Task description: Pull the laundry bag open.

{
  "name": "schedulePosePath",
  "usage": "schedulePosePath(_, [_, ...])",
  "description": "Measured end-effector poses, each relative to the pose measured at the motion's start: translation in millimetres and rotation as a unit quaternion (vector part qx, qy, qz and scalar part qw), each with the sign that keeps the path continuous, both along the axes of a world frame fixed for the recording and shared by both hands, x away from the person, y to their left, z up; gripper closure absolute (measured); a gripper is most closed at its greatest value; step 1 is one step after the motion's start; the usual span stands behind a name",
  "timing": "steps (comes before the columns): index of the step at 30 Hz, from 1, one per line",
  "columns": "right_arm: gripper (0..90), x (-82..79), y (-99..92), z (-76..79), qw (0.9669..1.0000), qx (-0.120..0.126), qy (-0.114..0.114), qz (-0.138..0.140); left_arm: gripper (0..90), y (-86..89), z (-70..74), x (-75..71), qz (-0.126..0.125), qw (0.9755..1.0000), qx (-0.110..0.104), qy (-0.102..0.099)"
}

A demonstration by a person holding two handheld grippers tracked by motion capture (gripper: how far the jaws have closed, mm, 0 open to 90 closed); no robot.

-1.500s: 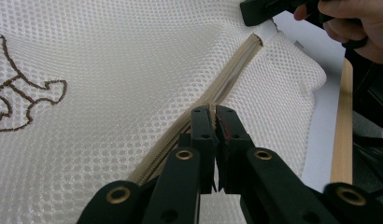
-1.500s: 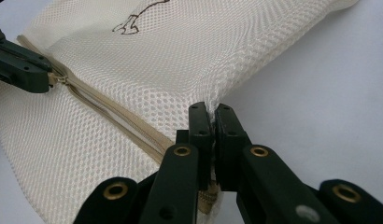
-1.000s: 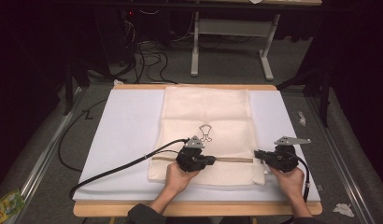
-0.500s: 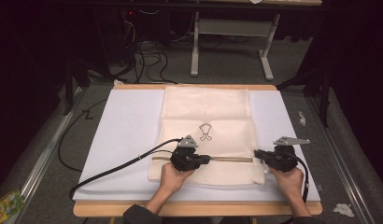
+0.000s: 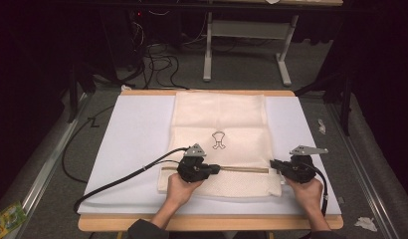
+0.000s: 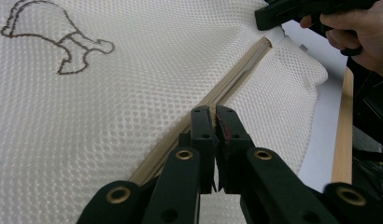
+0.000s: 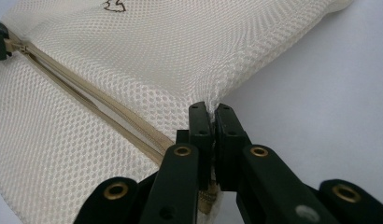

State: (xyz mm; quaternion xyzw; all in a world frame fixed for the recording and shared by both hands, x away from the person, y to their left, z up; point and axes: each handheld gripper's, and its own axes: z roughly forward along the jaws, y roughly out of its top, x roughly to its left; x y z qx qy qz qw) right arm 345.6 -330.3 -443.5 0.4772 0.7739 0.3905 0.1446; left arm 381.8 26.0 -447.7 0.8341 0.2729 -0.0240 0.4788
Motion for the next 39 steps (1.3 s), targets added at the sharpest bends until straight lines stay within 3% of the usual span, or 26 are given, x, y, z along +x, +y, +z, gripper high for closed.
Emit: schedulePosePath(39, [88.3,1.9,1.2,1.4,0.9999,0.010,-0.003,-0.003,86.9,14.2,1.1,2.0,0.010,0.9999,-0.003,0.006])
